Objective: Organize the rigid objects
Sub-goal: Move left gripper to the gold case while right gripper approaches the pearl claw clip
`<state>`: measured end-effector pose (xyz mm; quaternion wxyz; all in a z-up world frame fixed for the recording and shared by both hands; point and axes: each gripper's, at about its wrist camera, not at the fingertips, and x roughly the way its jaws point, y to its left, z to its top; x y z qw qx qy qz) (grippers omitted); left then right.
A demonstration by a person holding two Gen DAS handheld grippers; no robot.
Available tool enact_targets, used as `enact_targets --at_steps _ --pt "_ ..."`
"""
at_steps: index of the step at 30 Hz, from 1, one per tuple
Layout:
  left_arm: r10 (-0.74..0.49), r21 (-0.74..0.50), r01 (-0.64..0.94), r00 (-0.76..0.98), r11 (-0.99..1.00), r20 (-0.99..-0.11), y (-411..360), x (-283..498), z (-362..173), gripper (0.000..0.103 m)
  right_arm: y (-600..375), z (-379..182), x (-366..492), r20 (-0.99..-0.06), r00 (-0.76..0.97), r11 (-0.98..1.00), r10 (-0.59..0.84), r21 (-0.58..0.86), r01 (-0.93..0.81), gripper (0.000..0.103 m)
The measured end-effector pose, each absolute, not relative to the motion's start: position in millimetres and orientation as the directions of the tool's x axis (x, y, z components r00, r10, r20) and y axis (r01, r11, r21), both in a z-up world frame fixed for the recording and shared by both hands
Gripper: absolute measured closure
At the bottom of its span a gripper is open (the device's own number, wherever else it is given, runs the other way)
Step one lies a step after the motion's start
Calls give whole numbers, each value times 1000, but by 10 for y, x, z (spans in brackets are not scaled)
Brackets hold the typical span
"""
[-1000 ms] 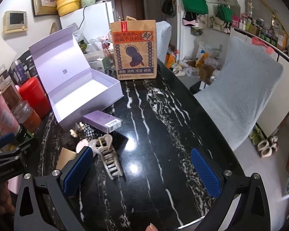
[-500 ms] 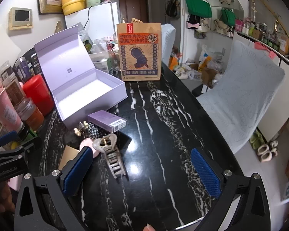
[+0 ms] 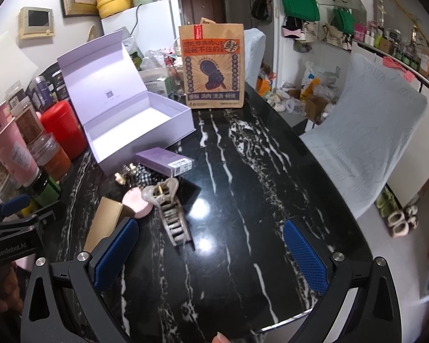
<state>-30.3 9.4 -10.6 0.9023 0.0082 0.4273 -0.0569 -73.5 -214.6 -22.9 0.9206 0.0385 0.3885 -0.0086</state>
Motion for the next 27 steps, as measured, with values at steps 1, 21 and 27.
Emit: enact_targets --at_steps 1,21,27 --pt "-100 -30 121 627 992 -772 75 -323 -120 0 -2142 -261 -748 -718 696 997 23 71 40 0" --pt "-197 -85 231 515 969 -834 -232 -328 -620 0 -2284 -872 -790 -764 622 979 171 202 -22 0" --pt "-200 -102 226 466 969 -862 -263 -186 -827 0 -2297 -988 -682 -777 603 978 182 205 -30 0"
